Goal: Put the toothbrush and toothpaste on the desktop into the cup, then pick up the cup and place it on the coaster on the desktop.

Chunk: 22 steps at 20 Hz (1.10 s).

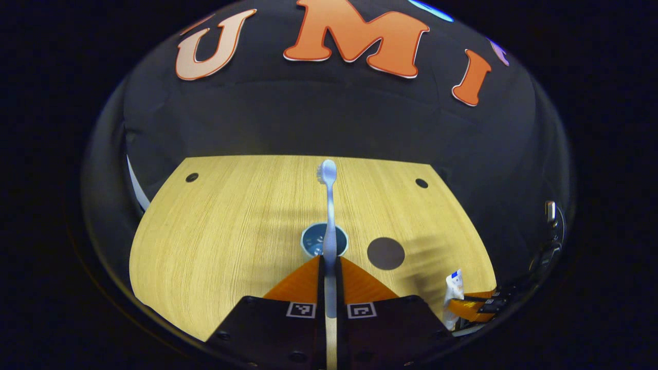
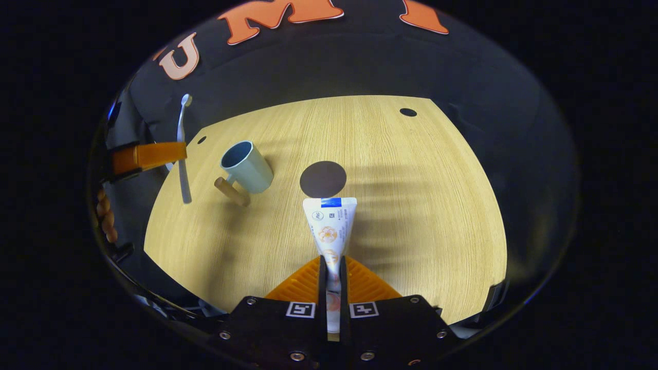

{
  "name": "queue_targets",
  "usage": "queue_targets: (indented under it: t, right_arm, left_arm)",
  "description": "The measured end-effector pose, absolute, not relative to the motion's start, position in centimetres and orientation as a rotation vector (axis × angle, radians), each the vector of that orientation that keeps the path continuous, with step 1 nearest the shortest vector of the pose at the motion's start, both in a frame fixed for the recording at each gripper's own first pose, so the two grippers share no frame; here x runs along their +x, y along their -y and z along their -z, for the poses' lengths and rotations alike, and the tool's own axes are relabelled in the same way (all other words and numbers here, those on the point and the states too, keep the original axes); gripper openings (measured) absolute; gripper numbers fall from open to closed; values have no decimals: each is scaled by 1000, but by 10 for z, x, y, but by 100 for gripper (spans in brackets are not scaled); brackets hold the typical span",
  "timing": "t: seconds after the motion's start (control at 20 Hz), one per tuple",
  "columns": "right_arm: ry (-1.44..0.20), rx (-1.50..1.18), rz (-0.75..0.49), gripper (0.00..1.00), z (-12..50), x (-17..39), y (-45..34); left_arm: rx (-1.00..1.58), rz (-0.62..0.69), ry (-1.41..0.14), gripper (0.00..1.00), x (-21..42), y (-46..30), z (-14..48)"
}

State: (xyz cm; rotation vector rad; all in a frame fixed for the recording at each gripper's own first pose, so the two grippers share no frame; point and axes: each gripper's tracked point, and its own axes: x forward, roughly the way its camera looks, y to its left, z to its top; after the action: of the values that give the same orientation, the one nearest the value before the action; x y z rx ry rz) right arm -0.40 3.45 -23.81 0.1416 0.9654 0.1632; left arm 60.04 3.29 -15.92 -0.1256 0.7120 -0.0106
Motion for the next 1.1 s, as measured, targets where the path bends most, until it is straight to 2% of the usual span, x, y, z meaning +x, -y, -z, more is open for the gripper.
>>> queue_targets:
  t: [0.5, 1.1]
  right_arm:
    - [-1006, 172, -115, 10, 237, -5, -37]
    - [-1050, 180, -79, 10, 247, 2, -47]
  left_arm:
    - [-101, 44, -609, 8, 672, -50, 165]
    - [-101, 82, -704, 8, 709, -47, 228]
